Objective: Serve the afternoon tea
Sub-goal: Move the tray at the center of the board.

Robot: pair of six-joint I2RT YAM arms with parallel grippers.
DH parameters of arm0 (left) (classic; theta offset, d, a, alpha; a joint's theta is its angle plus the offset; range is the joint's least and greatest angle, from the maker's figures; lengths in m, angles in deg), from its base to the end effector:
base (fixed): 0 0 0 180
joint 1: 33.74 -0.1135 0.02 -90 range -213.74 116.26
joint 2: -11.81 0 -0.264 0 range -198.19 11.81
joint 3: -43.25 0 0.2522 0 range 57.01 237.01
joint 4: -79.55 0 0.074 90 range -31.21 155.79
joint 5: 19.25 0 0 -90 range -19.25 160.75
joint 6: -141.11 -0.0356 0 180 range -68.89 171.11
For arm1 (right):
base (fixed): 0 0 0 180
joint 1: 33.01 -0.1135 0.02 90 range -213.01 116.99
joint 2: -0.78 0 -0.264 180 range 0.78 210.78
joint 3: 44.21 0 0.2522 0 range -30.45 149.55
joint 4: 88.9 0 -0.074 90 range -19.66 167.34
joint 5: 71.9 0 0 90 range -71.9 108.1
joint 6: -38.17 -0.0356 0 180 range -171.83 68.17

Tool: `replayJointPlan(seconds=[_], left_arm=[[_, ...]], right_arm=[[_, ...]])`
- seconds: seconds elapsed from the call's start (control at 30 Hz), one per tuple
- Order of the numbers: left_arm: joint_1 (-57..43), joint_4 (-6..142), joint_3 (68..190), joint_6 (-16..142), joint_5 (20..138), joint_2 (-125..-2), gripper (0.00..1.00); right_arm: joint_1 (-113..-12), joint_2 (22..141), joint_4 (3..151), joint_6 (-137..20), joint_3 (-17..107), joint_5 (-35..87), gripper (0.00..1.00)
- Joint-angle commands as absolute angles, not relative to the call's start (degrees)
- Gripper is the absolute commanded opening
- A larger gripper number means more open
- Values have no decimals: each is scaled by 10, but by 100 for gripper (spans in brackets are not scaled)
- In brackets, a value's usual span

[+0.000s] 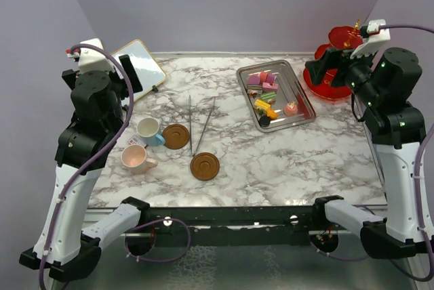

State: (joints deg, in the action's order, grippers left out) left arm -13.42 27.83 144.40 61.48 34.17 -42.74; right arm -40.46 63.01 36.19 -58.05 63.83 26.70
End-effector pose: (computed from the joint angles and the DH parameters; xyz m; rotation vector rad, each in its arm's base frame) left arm 0.1409 -0.0295 0.5026 -0.3373 1.6089 0.1208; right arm 0.1784 0.0287 0.5107 -0.1298 1.7326 0.3054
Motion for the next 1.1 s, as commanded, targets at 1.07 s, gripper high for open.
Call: replayJointPlan(seconds=[1.07], left_arm=[[75, 430, 1203, 719, 705, -704, 89]], right_arm=[[-419, 618, 497, -646, 292, 374, 100]])
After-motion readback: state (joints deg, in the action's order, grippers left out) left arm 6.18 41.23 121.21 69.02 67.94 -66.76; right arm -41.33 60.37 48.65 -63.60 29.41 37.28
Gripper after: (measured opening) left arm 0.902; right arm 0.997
